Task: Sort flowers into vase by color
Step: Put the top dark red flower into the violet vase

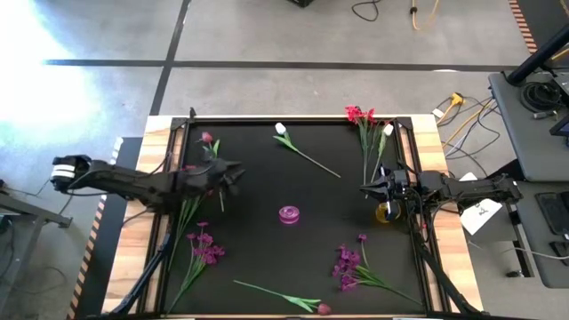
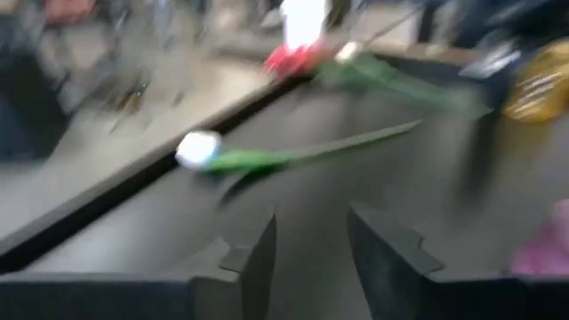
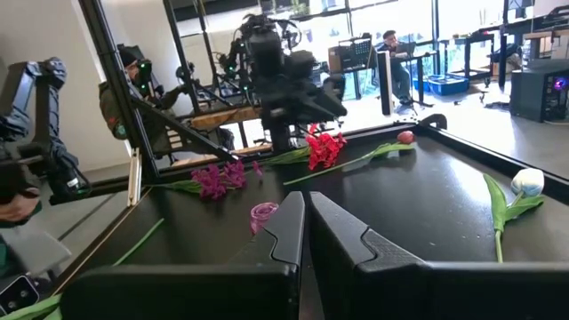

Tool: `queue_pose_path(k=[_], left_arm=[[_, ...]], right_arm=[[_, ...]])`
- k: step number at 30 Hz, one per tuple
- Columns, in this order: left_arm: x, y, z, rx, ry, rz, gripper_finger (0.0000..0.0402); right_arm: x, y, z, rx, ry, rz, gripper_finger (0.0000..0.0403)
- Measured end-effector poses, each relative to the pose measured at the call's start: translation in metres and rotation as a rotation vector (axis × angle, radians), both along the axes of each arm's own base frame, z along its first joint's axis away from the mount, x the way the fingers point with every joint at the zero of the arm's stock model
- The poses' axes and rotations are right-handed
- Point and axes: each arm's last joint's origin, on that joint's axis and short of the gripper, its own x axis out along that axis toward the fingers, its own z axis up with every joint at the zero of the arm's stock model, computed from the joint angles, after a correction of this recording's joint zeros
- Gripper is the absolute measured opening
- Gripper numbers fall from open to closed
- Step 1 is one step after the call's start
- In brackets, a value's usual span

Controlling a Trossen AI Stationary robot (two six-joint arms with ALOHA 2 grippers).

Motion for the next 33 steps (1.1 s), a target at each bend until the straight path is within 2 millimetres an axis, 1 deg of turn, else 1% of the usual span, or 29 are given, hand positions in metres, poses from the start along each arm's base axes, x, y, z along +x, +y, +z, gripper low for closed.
queue_pose_path(k=[2,5,8,12,17,22,28,31,33], left_arm=[[0.003,0.009,-0.002,-0.051,0.039,0.069,0.0157],[0.001,0.021,-0.010,-0.086,0.076,0.147,0.0188],[-0.003,0.031,-0.019,-0.125,0.087,0.222,0.0209],[-0.011,0.045,-0.030,-0.189,0.118,0.348,0.0224],[-0.021,0.062,-0.039,-0.246,0.151,0.487,0.0229],[-0.025,0.065,-0.049,-0.289,0.209,0.539,0.0230],[-0.037,0.059,-0.062,-0.416,0.286,0.647,0.0230],[-0.043,0.056,-0.066,-0.473,0.289,0.711,0.0230],[-0.042,0.056,-0.065,-0.485,0.253,0.729,0.0230]], right_arm=[[0.000,0.000,0.000,0.000,0.000,0.000,0.0013],[0.000,0.000,0.000,0.000,0.001,0.000,0.0013],[0.000,0.000,0.000,0.000,0.000,0.000,0.0013],[0.000,0.000,0.000,0.000,0.000,0.000,0.0013],[0.000,0.000,0.000,0.000,0.000,-0.001,0.0013],[0.000,0.000,0.000,0.000,0.000,-0.001,0.0013],[0.000,0.000,0.000,0.000,0.000,0.000,0.0013],[0.000,0.000,0.000,0.000,0.000,-0.001,0.0013],[0.000,0.000,0.000,0.000,0.000,-0.001,0.0013]])
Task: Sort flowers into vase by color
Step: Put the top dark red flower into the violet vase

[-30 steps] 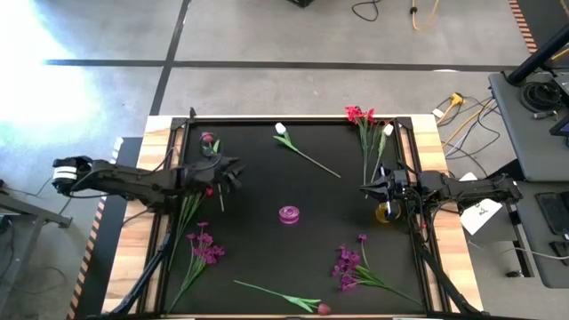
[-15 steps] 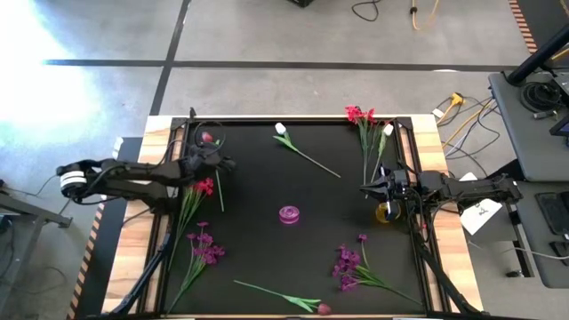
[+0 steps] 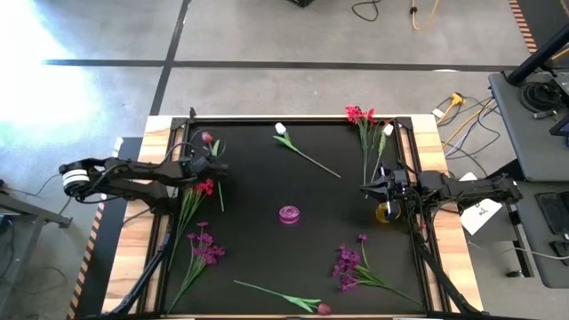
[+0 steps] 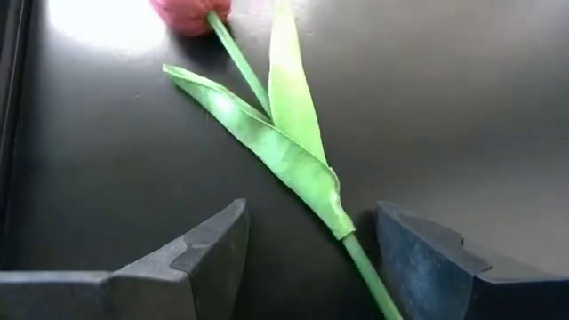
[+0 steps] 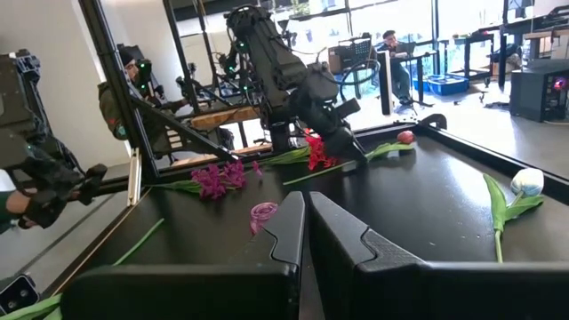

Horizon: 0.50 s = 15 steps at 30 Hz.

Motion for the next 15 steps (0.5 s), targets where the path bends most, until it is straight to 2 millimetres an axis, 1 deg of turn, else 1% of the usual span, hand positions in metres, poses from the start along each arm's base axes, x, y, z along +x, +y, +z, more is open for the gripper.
queue_pose_path(k=[2,4,7,10,15], left_arm=[[0.005,0.004,0.004,0.037,-0.042,0.006,0.0230],[0.013,0.011,0.014,0.069,-0.095,0.016,0.0229],[0.021,0.018,0.023,0.077,-0.087,0.031,0.0228],[0.026,0.028,0.024,0.078,-0.054,0.105,0.0222],[0.035,0.046,0.017,0.027,0.002,0.194,0.0206]], right_arm=[[0.000,0.000,0.000,0.000,0.000,0.000,0.0013],[0.000,0.000,0.000,0.000,0.000,0.001,0.0013],[0.000,0.000,0.000,0.000,0.000,0.000,0.0013],[0.000,0.000,0.000,0.000,0.000,0.000,0.0013],[0.000,0.000,0.000,0.000,0.000,0.000,0.0013]])
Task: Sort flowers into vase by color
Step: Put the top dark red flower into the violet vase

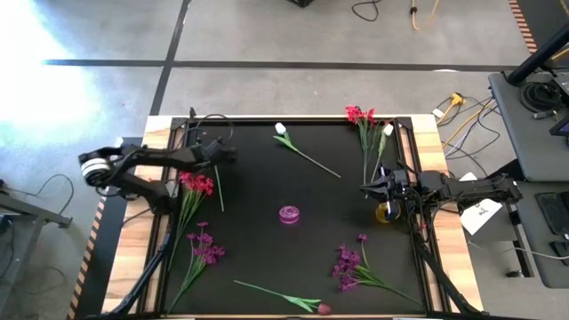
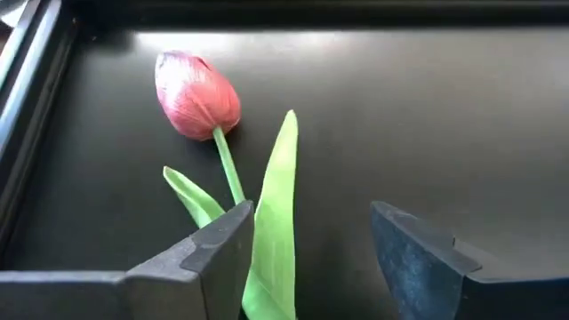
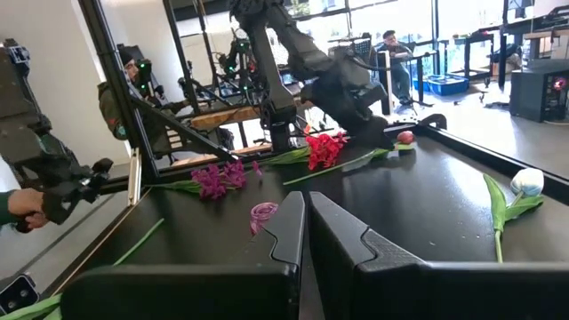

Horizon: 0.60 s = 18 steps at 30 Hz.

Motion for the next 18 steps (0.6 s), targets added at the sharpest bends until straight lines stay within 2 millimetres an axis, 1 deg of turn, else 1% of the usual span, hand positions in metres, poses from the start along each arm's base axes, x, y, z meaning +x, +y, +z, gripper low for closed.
queue_pose_path(k=[4,7,10,14,18], left_arm=[[0.003,0.010,-0.010,-0.095,0.062,0.071,0.0192],[0.006,0.021,-0.013,-0.139,0.064,0.100,0.0180],[0.008,0.030,-0.014,-0.169,0.064,0.107,0.0160],[0.012,0.039,-0.010,-0.202,0.078,0.070,0.0118],[0.017,0.042,-0.002,-0.229,0.091,0.053,0.0056]], right_arm=[[0.000,0.000,0.000,0.000,0.000,0.000,0.0013],[0.000,0.000,0.000,0.000,0.000,0.000,0.0013],[0.000,0.000,0.000,0.000,0.000,0.000,0.0013],[0.000,0.000,0.000,0.000,0.000,0.000,0.0013],[0.000,0.000,0.000,0.000,0.000,0.000,0.0013]])
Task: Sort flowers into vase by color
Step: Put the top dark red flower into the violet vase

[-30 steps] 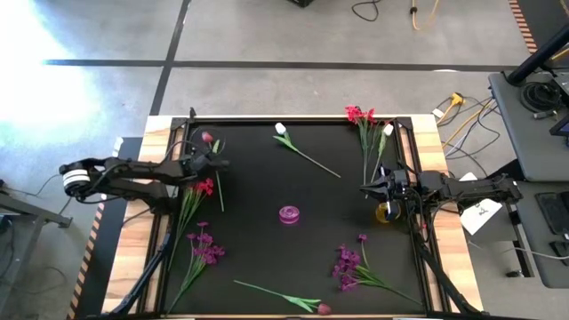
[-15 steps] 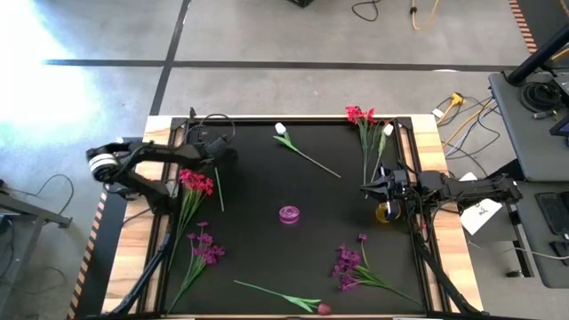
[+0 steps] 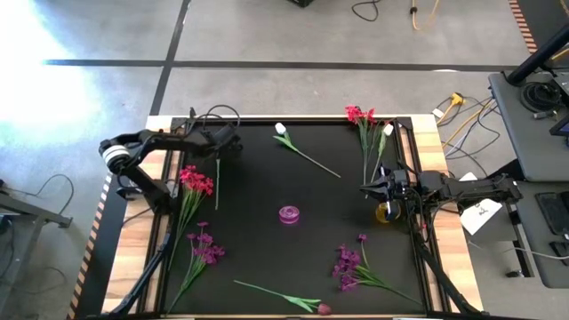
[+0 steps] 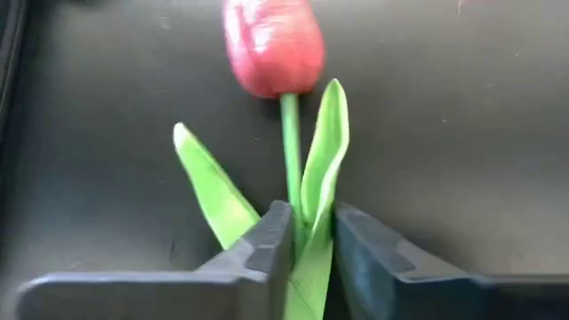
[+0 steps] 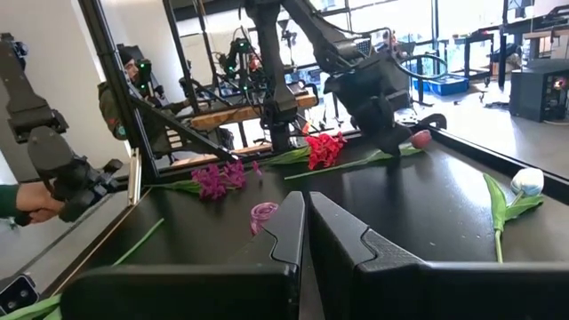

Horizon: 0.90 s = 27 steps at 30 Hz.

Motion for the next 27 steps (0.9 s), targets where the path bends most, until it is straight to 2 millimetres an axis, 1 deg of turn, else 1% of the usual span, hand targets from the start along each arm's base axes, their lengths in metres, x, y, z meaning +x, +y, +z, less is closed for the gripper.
queue_pose_path(k=[2,3,4,7,9,11,14,17,19,21,23,25,27], left_arm=[[0.001,0.000,0.005,-0.011,0.002,-0.005,0.0021],[0.002,-0.001,0.007,-0.009,-0.001,-0.010,0.0012],[0.005,-0.001,0.012,0.003,-0.019,-0.016,0.0008],[0.019,-0.004,0.035,0.079,-0.113,-0.059,0.0011],[0.029,-0.010,0.050,0.138,-0.172,-0.116,0.0006],[0.042,-0.021,0.070,0.240,-0.280,-0.205,0.0003],[0.062,-0.046,0.100,0.447,-0.494,-0.392,0.0002],[0.077,-0.080,0.117,0.675,-0.689,-0.601,0.0001],[0.080,-0.105,0.125,0.818,-0.835,-0.714,0.0001],[0.080,-0.129,0.125,0.935,-0.945,-0.807,0.0001],[0.079,-0.148,0.121,1.008,-1.024,-0.855,0.0001],[0.080,-0.163,0.119,1.065,-1.086,-0.883,0.0000],[0.082,-0.173,0.116,1.095,-1.130,-0.897,0.0000]], right_arm=[[0.000,0.000,0.000,0.000,0.000,0.000,0.0013],[0.000,0.000,0.000,0.000,0.000,0.000,0.0013],[0.000,0.000,0.000,0.000,0.000,0.000,0.0013],[0.000,0.000,0.000,0.000,0.000,0.000,0.0013],[0.000,0.000,0.000,0.000,0.000,0.000,0.0013],[0.000,0.000,0.000,0.000,0.000,0.000,0.0013],[0.000,0.000,0.000,0.000,0.000,0.000,0.0013],[0.000,0.000,0.000,0.000,0.000,0.000,0.0013],[0.000,0.000,0.000,0.000,0.000,0.000,0.0013],[0.000,0.000,0.000,0.000,0.000,0.000,0.0013],[0.000,0.000,0.000,0.000,0.000,0.000,0.0013],[0.000,0.000,0.000,0.000,0.000,0.000,0.0013],[0.000,0.000,0.000,0.000,0.000,0.000,0.0013]])
